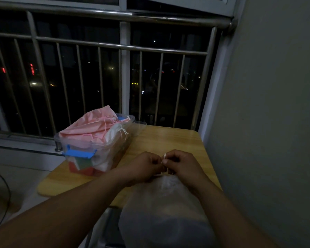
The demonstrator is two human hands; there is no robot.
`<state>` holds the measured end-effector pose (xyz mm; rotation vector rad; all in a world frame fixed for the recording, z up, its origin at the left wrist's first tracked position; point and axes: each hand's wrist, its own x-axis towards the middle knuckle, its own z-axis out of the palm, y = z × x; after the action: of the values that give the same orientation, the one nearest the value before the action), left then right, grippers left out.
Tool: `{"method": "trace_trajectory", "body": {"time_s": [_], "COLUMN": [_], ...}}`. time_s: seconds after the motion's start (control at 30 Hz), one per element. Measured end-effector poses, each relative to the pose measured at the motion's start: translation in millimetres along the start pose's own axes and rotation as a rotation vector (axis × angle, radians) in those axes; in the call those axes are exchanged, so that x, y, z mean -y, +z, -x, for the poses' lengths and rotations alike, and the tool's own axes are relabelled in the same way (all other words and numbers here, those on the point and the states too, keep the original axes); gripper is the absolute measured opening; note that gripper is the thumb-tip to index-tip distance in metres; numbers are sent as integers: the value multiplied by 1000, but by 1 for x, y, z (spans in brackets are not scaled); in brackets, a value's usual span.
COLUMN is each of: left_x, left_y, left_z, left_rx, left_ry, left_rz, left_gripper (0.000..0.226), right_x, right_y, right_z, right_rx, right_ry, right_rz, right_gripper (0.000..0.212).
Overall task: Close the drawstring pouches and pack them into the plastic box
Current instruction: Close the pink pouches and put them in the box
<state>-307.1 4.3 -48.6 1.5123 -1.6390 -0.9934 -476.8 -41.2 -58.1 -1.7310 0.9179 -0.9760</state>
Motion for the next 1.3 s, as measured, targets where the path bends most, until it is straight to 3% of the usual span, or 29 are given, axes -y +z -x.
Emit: {"method": "trace_trajectory", "body": {"time_s": [0.27, 0.53, 0.93, 1.0, 1.1, 1.2, 1.3], "left_x": [1, 41, 41, 35, 24, 11, 7], "left_y": [-16, -26, -8, -16, -25, -29, -30], "left_z": [5, -12, -19, -22, -24, -23, -13], "left_rx": [52, -347, -591, -647, -690, -664, -502], "left_ry": [-33, -15, -54, -65, -35, -38, -94], "left_rz": [137, -79, 117, 115, 91, 87, 375], "left_gripper": [22, 30, 25, 25, 21, 28, 37], "right_x": [-2, 5, 1, 1, -1, -14, -23], "right_y": [-6, -29, -32, -43, -58, -60, -68], "right_z": [-5, -2, 0, 2, 6, 1, -8], "right_rx": [-1, 46, -2, 64, 266, 101, -142], "right_ry": [188, 245, 279, 355, 426, 389, 385], "right_rz": [-254, -211, -133, -158, 64, 215, 31], "right_gripper": [8, 24, 15, 21, 31, 16, 16]}}
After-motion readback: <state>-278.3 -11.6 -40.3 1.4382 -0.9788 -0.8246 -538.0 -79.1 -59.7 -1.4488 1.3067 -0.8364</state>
